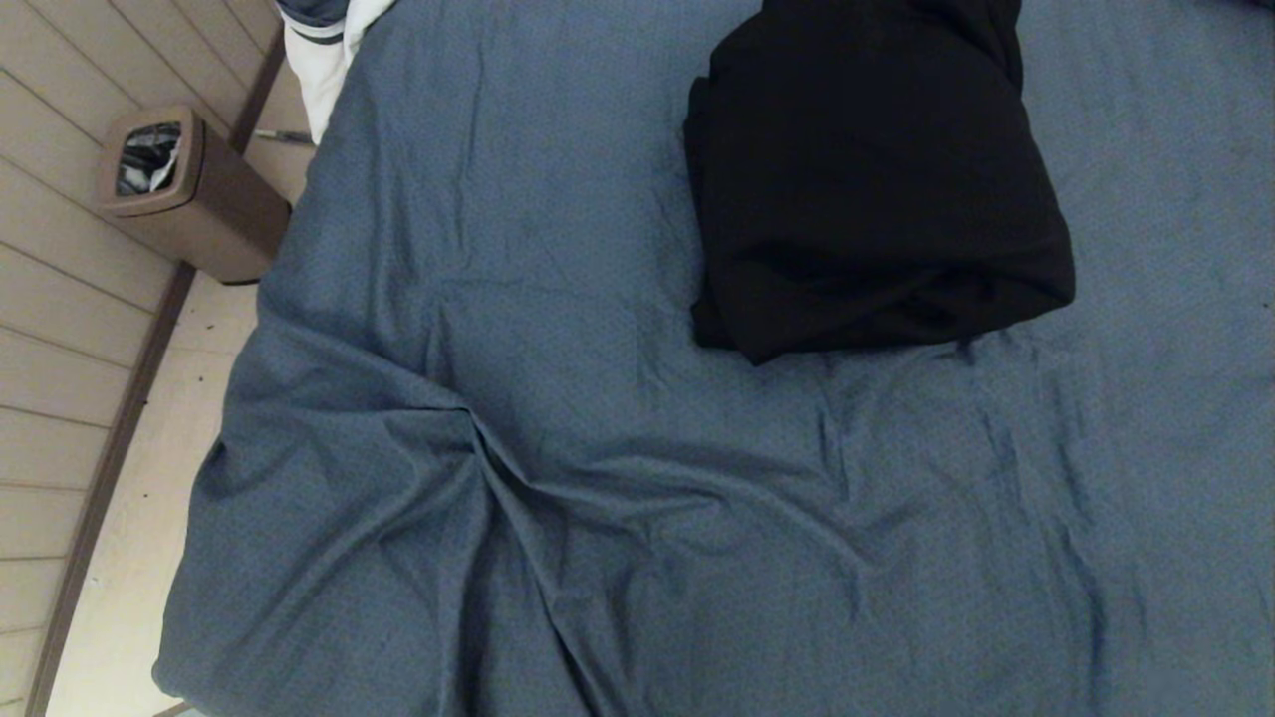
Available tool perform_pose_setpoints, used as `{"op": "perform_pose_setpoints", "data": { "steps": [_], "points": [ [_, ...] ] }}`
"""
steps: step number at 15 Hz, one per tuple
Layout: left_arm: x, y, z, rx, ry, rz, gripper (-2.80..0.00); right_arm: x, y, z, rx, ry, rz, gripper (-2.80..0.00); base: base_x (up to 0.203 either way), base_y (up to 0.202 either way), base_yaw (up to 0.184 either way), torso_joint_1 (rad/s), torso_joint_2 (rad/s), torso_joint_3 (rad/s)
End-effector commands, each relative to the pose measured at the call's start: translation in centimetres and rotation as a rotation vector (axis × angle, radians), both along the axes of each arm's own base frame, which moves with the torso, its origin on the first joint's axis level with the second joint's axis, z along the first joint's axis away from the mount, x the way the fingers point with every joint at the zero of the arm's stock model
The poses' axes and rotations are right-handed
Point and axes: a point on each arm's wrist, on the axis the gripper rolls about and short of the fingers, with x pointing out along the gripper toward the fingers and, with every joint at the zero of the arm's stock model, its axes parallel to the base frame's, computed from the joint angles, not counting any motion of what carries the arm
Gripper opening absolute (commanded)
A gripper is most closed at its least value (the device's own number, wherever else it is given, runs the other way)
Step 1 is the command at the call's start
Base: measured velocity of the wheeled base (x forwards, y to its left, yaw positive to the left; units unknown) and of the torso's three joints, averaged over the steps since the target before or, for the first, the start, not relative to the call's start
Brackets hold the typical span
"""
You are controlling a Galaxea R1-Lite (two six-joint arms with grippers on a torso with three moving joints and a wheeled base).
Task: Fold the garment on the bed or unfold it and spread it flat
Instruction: Unfold the black sweatshirt
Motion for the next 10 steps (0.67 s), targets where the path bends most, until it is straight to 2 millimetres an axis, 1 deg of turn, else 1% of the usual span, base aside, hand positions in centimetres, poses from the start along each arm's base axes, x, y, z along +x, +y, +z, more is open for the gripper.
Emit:
{"op": "perform_pose_setpoints", "data": {
  "steps": [1, 3, 4, 5, 7, 8, 10],
  "points": [
    [-1.4, -0.4, -0.4, -0.023, -0.071, -0.188, -2.8, 0.0, 0.0, 0.0, 0.001, 0.004, -0.001, -2.8, 0.0, 0.0, 0.0, 0.0, 0.0, 0.0],
    [-1.4, -0.7, -0.4, -0.05, -0.058, -0.313, -2.8, 0.0, 0.0, -0.2, -0.037, 0.026, -0.005, -2.8, 0.0, 0.0, 0.0, 0.0, 0.0, 0.0],
    [-1.5, -0.8, -0.5, -0.058, -0.047, -0.327, -2.8, 0.0, 0.0, -0.3, -0.072, 0.039, -0.006, -2.8, 0.0, 0.0, 0.0, 0.0, 0.0, 0.0],
    [-1.3, -0.7, -1.0, -0.05, -0.033, -0.318, -2.8, 0.0, 0.0, -0.3, -0.079, 0.037, -0.007, -2.8, 0.0, 0.0, 0.0, 0.0, 0.0, 0.0],
    [-1.0, -0.7, -1.3, -0.041, -0.05, -0.32, -2.8, 0.0, 0.0, -0.3, -0.091, 0.037, -0.005, -2.8, 0.0, 0.0, 0.0, 0.0, 0.0, 0.0],
    [-0.8, -0.8, -2.0, -0.046, -0.019, -0.339, -2.8, 0.0, 0.0, -0.3, -0.088, 0.037, -0.005, -2.8, 0.0, 0.0, 0.0, 0.0, 0.0, 0.0],
    [-0.8, -0.8, -2.0, -0.069, -0.025, -0.333, -2.8, 0.0, 0.0, -0.3, -0.079, 0.038, -0.005, -2.8, 0.0, 0.0, 0.0, 0.0, 0.0, 0.0]
  ]
}}
